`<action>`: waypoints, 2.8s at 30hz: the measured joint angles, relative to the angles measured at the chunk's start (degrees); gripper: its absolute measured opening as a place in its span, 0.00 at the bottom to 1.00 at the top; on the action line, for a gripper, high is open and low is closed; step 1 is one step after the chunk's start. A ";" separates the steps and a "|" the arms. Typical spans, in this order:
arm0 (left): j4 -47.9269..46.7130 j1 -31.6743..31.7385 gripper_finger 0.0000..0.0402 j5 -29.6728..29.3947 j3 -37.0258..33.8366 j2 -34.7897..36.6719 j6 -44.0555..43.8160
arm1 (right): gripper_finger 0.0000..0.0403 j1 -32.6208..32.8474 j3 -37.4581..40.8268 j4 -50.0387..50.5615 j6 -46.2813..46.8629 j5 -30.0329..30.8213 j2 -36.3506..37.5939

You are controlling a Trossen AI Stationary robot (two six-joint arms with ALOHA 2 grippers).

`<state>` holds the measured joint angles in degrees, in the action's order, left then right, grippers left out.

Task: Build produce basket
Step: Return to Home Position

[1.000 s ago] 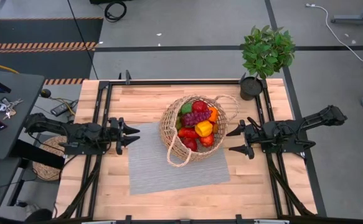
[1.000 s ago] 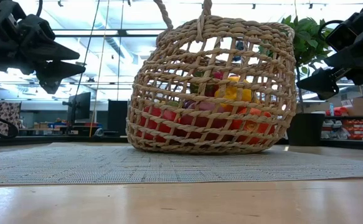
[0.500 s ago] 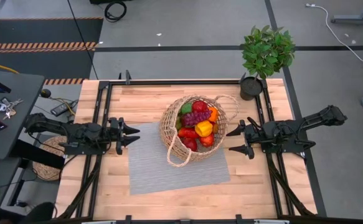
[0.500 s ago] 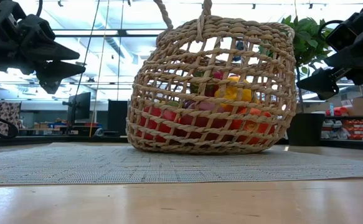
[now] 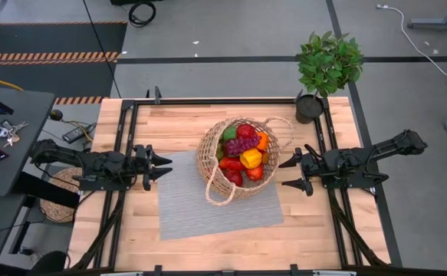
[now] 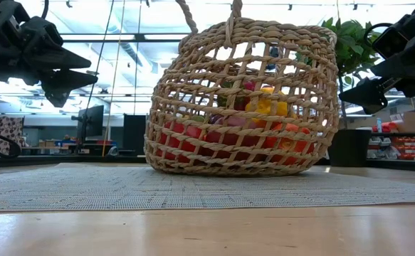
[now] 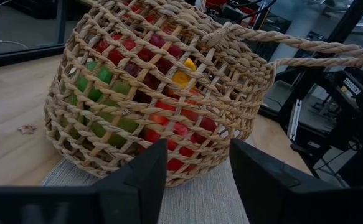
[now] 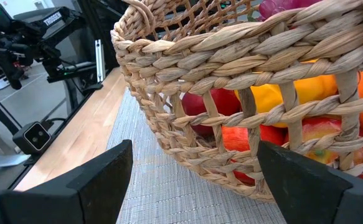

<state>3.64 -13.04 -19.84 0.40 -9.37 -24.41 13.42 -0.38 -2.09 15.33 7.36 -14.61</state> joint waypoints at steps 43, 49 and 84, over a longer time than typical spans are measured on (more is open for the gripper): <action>0.00 -0.02 0.44 0.00 0.00 0.00 0.01 | 0.86 -0.01 0.01 0.00 0.00 -0.01 0.00; -0.01 0.00 0.45 0.00 -0.01 0.01 0.01 | 0.86 -0.01 0.02 0.00 0.00 -0.01 0.00; -0.01 -0.01 0.45 0.00 -0.02 0.02 0.01 | 0.86 0.00 0.01 0.00 0.00 -0.01 0.00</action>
<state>3.63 -13.05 -19.84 0.39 -9.35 -24.40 13.42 -0.37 -2.09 15.33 7.35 -14.61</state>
